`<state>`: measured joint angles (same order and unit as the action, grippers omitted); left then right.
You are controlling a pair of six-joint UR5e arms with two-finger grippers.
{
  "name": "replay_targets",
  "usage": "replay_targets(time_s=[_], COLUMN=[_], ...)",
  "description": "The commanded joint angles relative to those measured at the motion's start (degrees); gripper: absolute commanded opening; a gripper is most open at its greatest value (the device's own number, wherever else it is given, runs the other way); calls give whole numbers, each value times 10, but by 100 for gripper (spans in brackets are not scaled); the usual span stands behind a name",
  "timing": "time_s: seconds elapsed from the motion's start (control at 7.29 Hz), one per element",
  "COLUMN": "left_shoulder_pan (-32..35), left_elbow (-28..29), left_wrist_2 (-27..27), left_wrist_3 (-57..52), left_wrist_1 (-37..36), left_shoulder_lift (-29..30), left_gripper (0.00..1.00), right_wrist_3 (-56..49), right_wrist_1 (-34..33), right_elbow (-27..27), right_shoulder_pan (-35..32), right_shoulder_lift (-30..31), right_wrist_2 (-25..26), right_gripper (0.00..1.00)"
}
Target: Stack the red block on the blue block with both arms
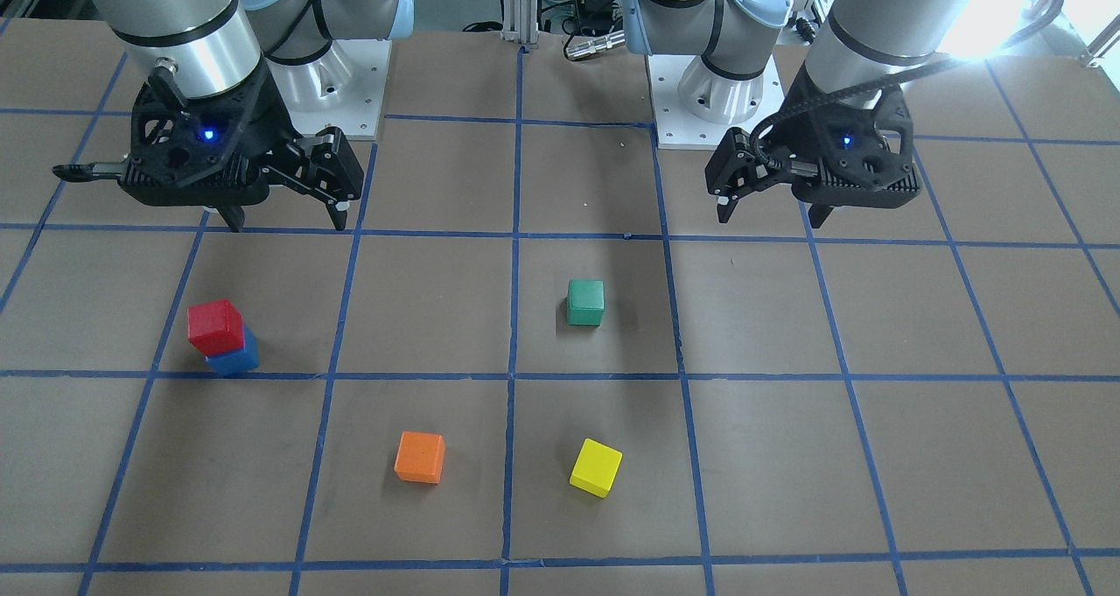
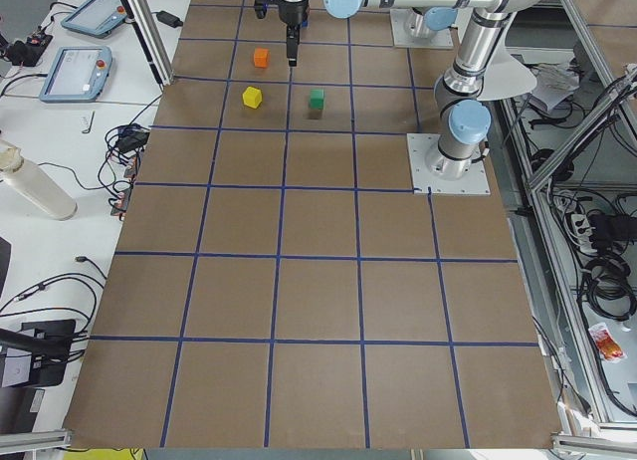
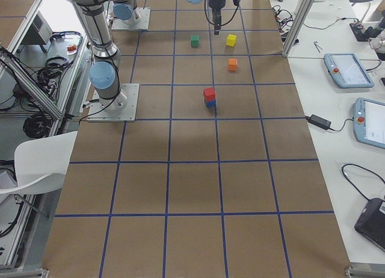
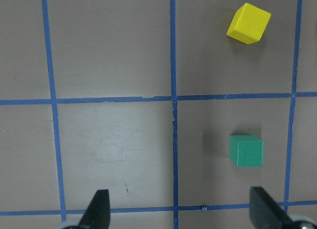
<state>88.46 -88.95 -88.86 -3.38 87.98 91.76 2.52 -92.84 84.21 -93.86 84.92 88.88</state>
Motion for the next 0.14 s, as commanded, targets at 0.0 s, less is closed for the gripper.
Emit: replay_targets(time_s=[0.0], left_shoulder_pan=[0], left_elbow=[-3], left_wrist_2=[0], left_wrist_3=[0], left_wrist_1=[1], left_shoulder_lift=[1], left_gripper=[100], right_wrist_3=[1], right_wrist_1=[-1], right_elbow=[1], right_shoulder_pan=[0], right_shoulder_lift=[1], right_wrist_2=[2], right_gripper=[100])
